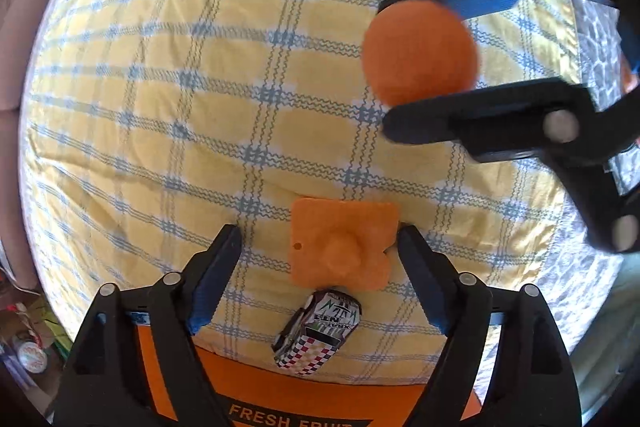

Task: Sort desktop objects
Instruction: 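Grasp the foam square with the left tool while the right tool grasps the orange ball, then carry the foam square into the box and open the left tool while the right tool carries the ball over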

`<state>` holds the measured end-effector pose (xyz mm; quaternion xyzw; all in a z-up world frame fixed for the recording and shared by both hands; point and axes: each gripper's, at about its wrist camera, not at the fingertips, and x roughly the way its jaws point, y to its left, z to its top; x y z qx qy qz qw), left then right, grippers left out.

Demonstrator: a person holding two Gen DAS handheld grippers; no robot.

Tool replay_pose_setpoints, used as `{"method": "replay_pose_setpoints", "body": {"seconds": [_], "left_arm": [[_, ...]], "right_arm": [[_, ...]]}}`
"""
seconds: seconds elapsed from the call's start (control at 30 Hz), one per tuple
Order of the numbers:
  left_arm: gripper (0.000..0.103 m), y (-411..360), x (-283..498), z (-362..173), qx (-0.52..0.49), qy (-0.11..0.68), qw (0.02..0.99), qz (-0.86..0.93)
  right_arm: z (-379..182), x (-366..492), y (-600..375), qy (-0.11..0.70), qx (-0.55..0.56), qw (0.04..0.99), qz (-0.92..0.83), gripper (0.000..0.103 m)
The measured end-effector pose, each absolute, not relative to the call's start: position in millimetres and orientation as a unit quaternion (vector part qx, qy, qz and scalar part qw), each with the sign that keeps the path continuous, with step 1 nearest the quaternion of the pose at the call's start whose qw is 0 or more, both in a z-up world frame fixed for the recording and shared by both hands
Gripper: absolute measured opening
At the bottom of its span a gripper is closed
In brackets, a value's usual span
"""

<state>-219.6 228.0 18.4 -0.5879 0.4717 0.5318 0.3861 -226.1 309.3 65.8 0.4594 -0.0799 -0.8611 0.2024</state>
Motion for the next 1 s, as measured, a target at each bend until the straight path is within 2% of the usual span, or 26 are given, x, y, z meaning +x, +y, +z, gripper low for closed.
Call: {"method": "replay_pose_setpoints", "body": {"seconds": [0.03, 0.13, 0.2, 0.37, 0.63, 0.8, 1.0], "left_arm": [[0.064, 227, -222, 20, -0.599, 0.459, 0.391, 0.527], [0.047, 224, -233, 28, -0.623, 0.418, 0.376, 0.544], [0.047, 220, -239, 37, -0.636, 0.373, 0.378, 0.560], [0.047, 204, -239, 60, -0.623, 0.317, 0.382, 0.605], [0.047, 131, -232, 134, -0.563, 0.202, 0.368, 0.712], [0.047, 125, -210, 156, -0.511, 0.201, 0.328, 0.768], [0.047, 93, -192, 192, -0.488, 0.171, 0.326, 0.791]], "right_arm": [[68, -225, 311, -0.081, 0.458, 0.204, -0.862, 0.039], [72, -221, 315, -0.086, 0.453, 0.207, -0.863, 0.039], [74, -219, 317, -0.086, 0.452, 0.208, -0.863, 0.039], [73, -220, 323, -0.092, 0.453, 0.203, -0.863, 0.039], [102, -207, 309, -0.074, 0.434, 0.212, -0.873, 0.039], [134, -197, 281, -0.054, 0.416, 0.226, -0.879, 0.039], [168, -187, 246, -0.019, 0.412, 0.230, -0.881, 0.039]]}}
